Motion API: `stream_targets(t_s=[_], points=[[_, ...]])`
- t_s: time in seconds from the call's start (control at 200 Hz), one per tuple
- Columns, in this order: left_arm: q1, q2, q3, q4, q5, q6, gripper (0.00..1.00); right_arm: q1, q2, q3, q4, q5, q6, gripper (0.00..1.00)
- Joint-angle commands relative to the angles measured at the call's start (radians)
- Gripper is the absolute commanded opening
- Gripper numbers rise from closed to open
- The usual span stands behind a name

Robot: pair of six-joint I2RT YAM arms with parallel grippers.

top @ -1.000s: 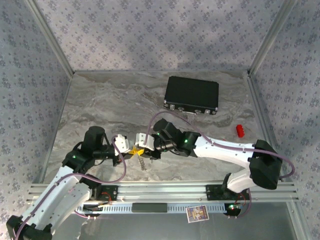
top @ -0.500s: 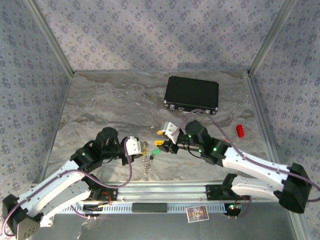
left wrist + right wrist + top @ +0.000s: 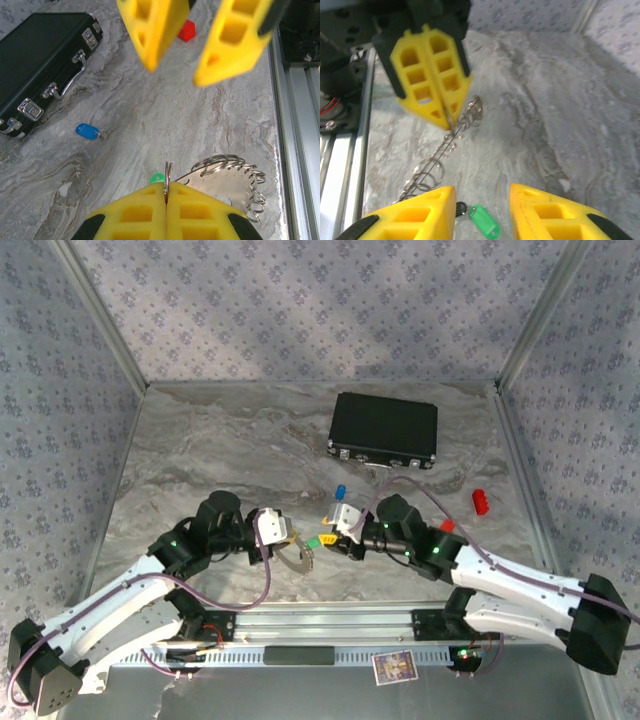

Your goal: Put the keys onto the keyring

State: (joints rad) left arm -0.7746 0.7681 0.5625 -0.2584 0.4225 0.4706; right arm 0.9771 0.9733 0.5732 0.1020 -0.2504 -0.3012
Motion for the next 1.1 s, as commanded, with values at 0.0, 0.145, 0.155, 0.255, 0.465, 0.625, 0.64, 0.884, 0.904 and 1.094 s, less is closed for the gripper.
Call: stream_targets(t_s=[0.0,0.145,0.155,0.255,0.465,0.625,0.64,0.884,0.904,1.094], points=[[-0.008,-0.019,0.025,0.056,0.035,0.016,0.0,0.019,0.06,0.061,0.023,-0.072,-0.056,0.33],[-0.009,-0.03,0.01,0.066,0.042,-0.015,0.0,0.031,0.127,0.086,0.076,-0.11,-0.059,0.32],[-0.008,-0.031,0.009,0.067,0.042,-0.019,0.0,0.033,0.132,0.087,0.078,-0.111,-0.058,0.31],[-0.012,-0.038,-0.008,0.087,0.042,-0.066,0.0,0.038,0.171,0.107,0.085,-0.105,-0.058,0.26],[-0.02,-0.061,-0.039,0.099,0.032,-0.078,0.0,0.04,0.19,0.111,0.094,-0.098,-0.055,0.23],[-0.022,-0.061,-0.042,0.099,0.029,-0.082,0.0,0.04,0.191,0.108,0.102,-0.105,-0.05,0.19],[-0.022,-0.061,-0.042,0.099,0.03,-0.081,0.0,0.041,0.192,0.108,0.103,-0.106,-0.05,0.19],[-0.022,-0.063,-0.042,0.098,0.028,-0.078,0.0,0.044,0.212,0.118,0.119,-0.132,-0.041,0.12],[-0.022,-0.062,-0.042,0.099,0.027,-0.078,0.0,0.045,0.215,0.119,0.119,-0.133,-0.042,0.11],[-0.023,-0.061,-0.057,0.135,0.028,-0.1,0.0,0.048,0.234,0.131,0.119,-0.144,-0.038,0.0]])
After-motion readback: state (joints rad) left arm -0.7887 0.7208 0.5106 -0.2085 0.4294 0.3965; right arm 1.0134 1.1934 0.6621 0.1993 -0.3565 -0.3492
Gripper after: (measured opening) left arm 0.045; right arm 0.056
